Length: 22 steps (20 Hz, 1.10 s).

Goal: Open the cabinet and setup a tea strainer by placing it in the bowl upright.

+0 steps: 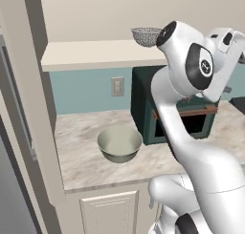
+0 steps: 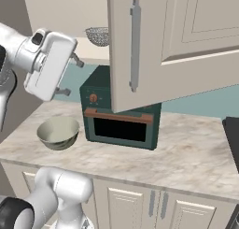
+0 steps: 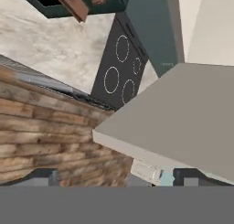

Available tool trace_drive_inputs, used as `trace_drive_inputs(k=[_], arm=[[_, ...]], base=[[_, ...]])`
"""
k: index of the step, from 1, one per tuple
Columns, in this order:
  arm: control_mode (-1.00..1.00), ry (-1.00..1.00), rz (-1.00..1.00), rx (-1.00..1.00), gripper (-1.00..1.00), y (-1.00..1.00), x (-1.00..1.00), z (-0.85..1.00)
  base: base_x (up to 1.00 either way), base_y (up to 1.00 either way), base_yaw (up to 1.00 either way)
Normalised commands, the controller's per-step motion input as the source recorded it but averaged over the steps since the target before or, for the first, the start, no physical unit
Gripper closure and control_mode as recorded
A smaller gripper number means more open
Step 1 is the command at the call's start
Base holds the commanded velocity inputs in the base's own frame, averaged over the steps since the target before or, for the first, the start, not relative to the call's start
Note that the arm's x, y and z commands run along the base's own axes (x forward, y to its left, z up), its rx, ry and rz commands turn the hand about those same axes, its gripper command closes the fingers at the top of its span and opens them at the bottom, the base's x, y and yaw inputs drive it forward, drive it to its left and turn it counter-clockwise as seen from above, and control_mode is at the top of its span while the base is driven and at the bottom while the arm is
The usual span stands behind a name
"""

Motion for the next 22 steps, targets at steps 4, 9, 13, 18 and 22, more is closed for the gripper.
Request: trace_drive_inputs(k=[4,9,13,18,22], arm=[[-1.00,0.25,-0.05,-0.02,-1.00,-0.27,0.37,0.00],[-1.00,0.20,-0.11,0.00,-1.00,-0.37,0.25,0.00],[-1.00,0.20,-0.17,0.00,-1.00,-0.44,0.16,0.00],[-1.00,0.18,-0.28,0.01,-1.00,-0.72,0.01,0.00],[-1.00,0.14,-0.31,0.02,-1.00,-0.82,-0.04,0.00]], base=[[0.00,0.00,0.00],[0.00,0.00,0.00],[0.00,0.00,0.00],[0.00,0.00,0.00],[0.00,0.00,0.00]])
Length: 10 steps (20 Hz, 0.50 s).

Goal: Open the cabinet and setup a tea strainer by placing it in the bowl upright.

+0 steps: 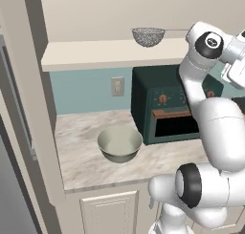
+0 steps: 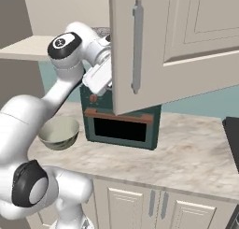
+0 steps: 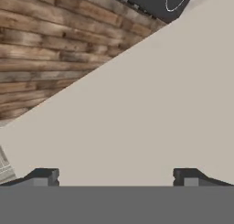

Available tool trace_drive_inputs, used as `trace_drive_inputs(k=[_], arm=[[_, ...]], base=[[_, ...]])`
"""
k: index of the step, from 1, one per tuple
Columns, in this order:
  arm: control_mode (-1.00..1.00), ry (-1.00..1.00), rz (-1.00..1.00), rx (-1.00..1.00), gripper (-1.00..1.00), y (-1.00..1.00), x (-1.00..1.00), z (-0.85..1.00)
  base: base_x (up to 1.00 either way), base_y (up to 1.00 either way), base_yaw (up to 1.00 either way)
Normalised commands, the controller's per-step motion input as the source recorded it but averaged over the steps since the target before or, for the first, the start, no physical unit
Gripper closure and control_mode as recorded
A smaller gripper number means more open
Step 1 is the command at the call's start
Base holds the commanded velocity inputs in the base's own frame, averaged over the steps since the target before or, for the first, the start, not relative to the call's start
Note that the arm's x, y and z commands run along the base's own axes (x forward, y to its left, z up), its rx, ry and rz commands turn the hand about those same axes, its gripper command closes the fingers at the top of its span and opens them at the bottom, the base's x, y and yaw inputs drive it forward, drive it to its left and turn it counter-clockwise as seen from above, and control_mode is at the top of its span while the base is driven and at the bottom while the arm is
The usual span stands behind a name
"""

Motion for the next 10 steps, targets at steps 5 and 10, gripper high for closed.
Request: trace_drive_inputs(k=[5,10], arm=[[-1.00,0.12,-0.33,0.01,-1.00,-0.79,-0.25,0.00],[-1.00,0.02,-0.23,0.00,-1.00,-0.96,-0.56,0.00]], base=[[0.00,0.00,0.00],[0.00,0.00,0.00]])
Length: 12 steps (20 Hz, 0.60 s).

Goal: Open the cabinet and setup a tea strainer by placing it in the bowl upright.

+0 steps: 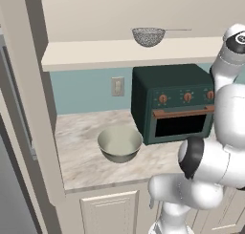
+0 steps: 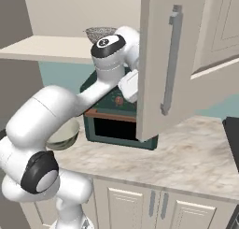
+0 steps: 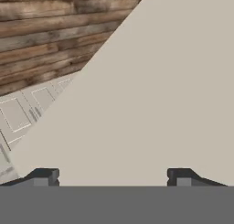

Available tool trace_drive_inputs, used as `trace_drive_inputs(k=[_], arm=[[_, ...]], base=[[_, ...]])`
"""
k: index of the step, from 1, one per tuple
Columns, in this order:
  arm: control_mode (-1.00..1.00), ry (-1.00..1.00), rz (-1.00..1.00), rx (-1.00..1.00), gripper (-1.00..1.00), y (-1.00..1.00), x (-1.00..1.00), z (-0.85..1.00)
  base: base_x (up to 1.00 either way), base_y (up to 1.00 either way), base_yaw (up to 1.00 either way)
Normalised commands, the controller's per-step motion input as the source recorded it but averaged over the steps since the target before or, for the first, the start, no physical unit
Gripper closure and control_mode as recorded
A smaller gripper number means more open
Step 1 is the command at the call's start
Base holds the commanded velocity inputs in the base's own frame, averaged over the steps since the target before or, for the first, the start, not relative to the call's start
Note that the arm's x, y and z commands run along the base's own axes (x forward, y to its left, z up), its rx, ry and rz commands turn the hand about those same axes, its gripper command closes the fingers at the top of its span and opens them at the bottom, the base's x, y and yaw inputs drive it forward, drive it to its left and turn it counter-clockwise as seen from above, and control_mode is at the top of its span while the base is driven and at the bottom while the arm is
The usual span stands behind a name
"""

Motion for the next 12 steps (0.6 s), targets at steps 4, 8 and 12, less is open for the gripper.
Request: trace_drive_inputs(k=[4,8,12], arm=[[-1.00,-0.02,-0.01,0.05,-1.00,-0.96,-0.69,0.00],[-1.00,-0.08,0.11,0.09,-1.00,-0.82,-0.80,0.00],[-1.00,-0.05,0.22,0.05,-1.00,-0.51,-0.55,0.00]], base=[[0.00,0.00,0.00],[0.00,0.00,0.00],[0.00,0.00,0.00]])
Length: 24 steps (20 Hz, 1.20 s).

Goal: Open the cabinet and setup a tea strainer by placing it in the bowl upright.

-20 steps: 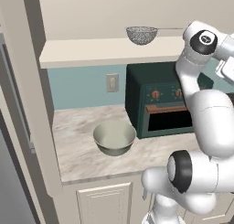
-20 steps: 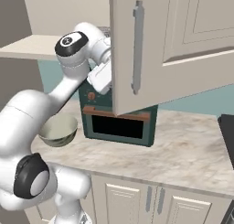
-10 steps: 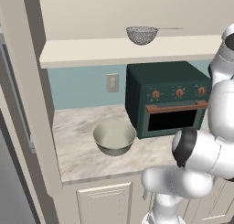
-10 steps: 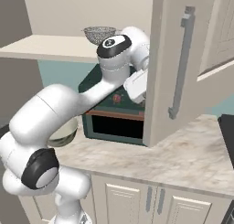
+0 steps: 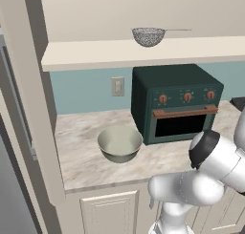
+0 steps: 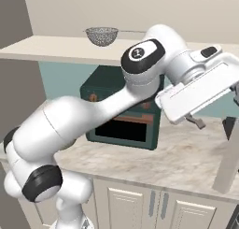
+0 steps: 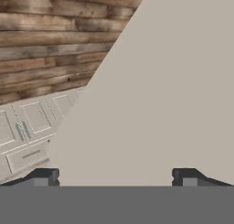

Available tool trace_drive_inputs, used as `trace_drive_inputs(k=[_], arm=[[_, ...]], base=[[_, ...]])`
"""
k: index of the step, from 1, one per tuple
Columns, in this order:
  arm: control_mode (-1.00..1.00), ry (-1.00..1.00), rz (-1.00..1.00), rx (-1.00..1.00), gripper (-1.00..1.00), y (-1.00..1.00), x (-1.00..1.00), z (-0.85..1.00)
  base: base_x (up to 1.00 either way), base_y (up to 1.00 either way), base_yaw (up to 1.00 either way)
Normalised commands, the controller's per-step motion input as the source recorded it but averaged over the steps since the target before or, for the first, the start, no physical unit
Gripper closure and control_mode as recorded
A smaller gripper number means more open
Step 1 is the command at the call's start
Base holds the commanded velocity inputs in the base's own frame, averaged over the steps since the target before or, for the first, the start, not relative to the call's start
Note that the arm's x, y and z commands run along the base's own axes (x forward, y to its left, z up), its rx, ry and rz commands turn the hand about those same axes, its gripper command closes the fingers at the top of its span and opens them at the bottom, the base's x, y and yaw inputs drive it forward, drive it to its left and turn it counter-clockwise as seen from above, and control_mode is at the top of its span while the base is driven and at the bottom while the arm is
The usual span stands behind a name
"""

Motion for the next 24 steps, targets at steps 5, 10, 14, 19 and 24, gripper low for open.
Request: trace_drive_inputs(k=[5,10,14,19,24], arm=[[-1.00,0.00,0.22,0.00,-1.00,-0.37,-0.27,0.00],[-1.00,-0.07,0.19,0.02,-1.00,-0.32,0.00,0.00],[-1.00,-0.16,0.27,0.06,-1.00,0.53,-0.09,0.00],[-1.00,-0.16,0.26,0.00,-1.00,1.00,-0.02,0.00],[-1.00,-0.18,0.23,0.00,-1.00,1.00,0.00,-0.01]], base=[[0.00,0.00,0.00],[0.00,0.00,0.00],[0.00,0.00,0.00],[0.00,0.00,0.00],[0.00,0.00,0.00]])
